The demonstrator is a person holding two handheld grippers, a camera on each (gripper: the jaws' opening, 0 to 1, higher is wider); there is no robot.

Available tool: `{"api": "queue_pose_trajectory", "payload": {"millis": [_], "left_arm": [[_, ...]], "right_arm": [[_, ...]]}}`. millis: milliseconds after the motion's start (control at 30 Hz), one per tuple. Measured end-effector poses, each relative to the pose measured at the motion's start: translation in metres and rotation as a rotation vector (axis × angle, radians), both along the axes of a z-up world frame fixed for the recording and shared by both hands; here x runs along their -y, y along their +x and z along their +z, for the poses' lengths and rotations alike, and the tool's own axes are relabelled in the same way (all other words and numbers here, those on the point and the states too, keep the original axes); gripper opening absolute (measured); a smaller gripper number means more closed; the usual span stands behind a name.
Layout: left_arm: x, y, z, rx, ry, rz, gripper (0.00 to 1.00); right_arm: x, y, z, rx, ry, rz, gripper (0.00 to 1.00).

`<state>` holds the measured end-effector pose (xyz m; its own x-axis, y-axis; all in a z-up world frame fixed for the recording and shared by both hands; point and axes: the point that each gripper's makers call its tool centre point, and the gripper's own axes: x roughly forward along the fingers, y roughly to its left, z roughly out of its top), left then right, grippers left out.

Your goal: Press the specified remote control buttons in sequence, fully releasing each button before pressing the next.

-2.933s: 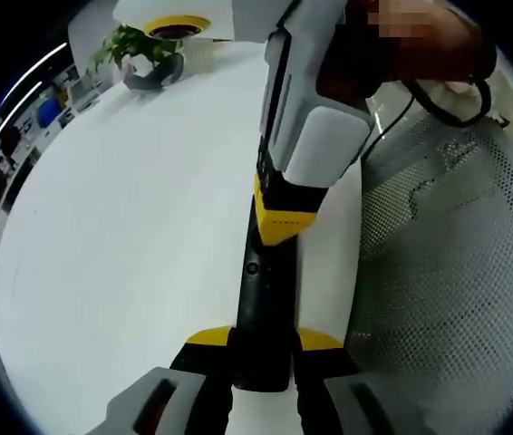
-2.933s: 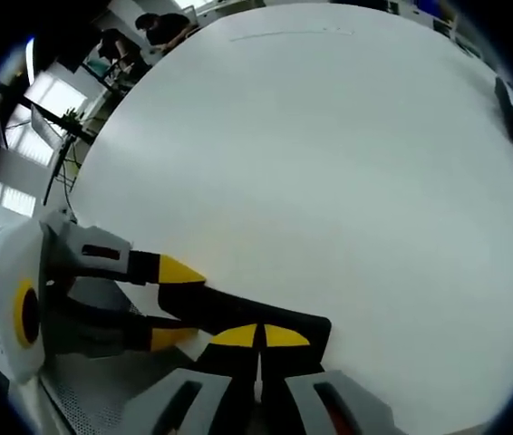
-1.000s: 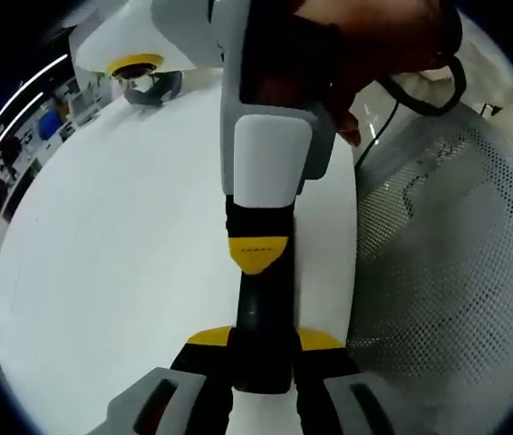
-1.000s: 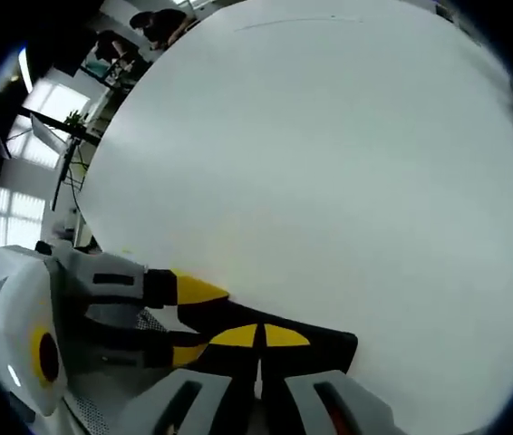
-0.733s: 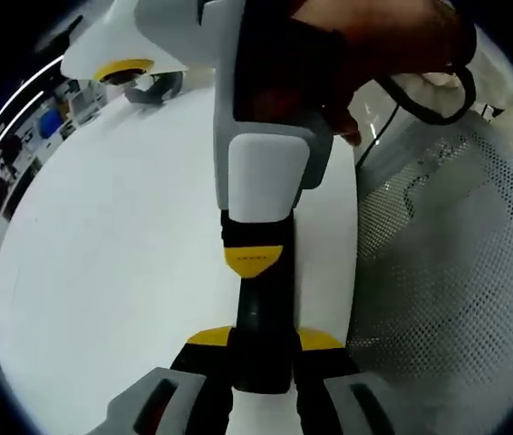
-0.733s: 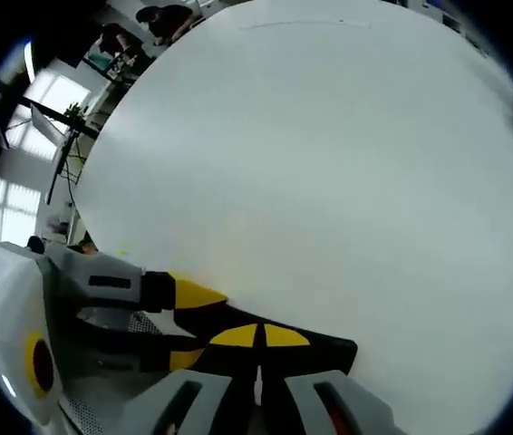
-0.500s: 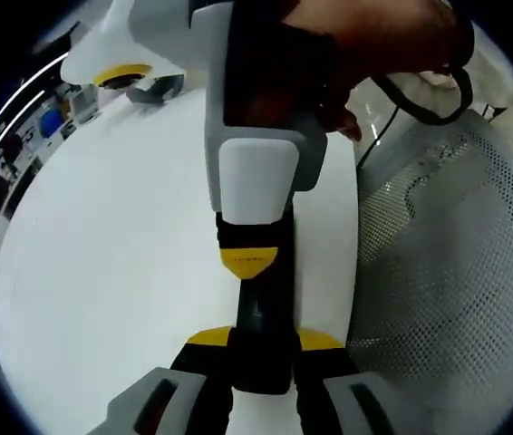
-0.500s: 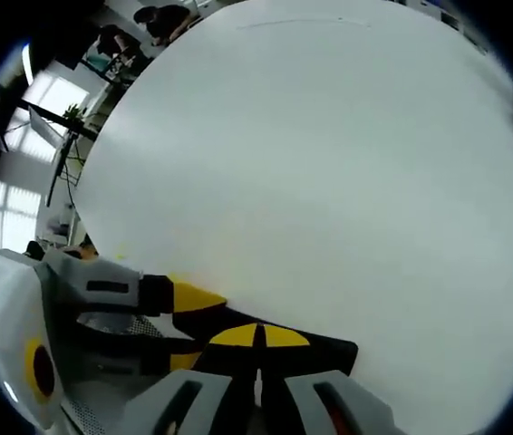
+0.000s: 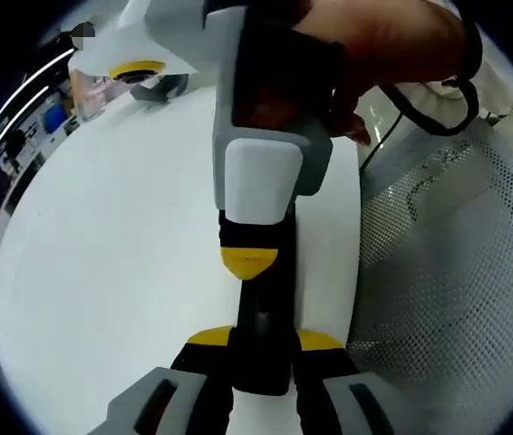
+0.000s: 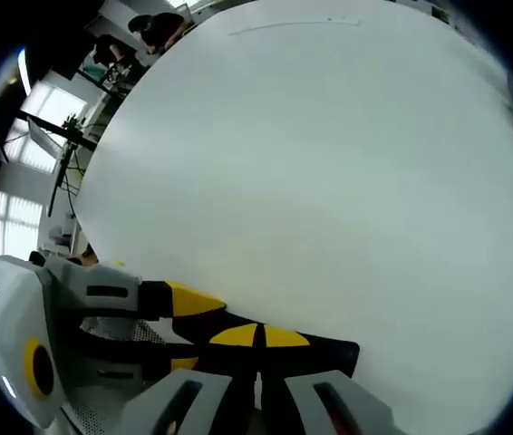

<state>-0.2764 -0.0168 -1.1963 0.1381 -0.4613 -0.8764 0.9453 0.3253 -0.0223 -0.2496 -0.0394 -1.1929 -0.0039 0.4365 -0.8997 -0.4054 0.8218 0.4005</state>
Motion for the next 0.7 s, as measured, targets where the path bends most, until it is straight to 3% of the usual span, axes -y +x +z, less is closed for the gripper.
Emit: {"api": "queue_pose_trajectory", "payload": {"millis": [133, 267, 567, 700], "left_arm": [[0.0001, 0.0002, -0.0005, 0.002, -0.004, 0.001, 0.24], [0.0004, -0.0002, 0.0001, 0.001, -0.009, 0.002, 0.24], [0.0004, 0.0, 0.0002, -0.002, -0.002, -0.001, 0.24], [0.0002, 0.0002, 0.0002, 0.0, -0.007, 0.003, 0.24]], "right_arm": [[-0.0005, 0.0003, 0.0002, 0.071, -0.006, 0.043, 0.0], [-0.0004, -0.0022, 0.0017, 0.085, -0.009, 0.028, 0.0], [0.0027, -0.0082, 0.0044, 0.038, 0.018, 0.011, 0.0], [0.0031, -0.009, 0.0047, 0.046, 0.019, 0.005, 0.0]]}}
